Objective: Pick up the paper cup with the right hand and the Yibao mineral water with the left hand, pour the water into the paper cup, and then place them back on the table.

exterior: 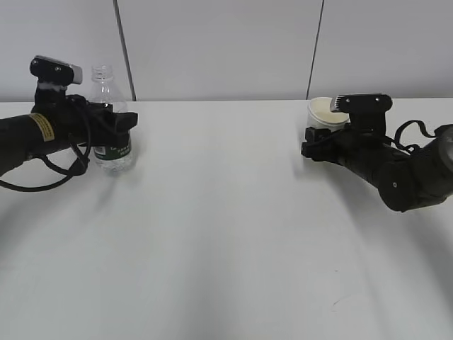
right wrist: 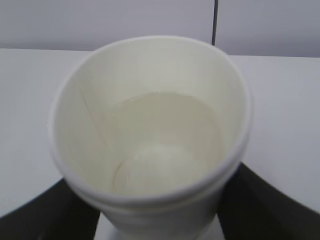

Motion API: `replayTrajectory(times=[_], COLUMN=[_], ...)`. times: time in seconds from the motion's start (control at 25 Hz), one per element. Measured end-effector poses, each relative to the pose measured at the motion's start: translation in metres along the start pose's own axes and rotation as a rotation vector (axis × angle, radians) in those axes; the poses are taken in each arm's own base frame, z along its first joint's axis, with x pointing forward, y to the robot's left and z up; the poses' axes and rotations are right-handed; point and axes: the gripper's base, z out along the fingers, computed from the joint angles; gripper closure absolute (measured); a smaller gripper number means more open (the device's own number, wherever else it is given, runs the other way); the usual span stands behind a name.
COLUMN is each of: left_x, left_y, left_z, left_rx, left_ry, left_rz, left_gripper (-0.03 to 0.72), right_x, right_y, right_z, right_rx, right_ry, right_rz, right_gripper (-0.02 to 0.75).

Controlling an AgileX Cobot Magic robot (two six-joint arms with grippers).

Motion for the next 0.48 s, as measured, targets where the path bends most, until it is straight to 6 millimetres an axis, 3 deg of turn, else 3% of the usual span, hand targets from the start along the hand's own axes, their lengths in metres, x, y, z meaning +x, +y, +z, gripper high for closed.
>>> replayTrajectory(times=[0.48], left_x=[0.025], left_y=[0.005], left_z=[0.013], left_rx=[-0.041], left_ry=[-0.066], left_rz=[-0.02], left_gripper=[0.317], right_x=[0.003], right_y=[0.0], right_z=[0.001], right_rx=[-0.001], right_ry=[0.003], right_rz=[-0.002], right_gripper=[0.235])
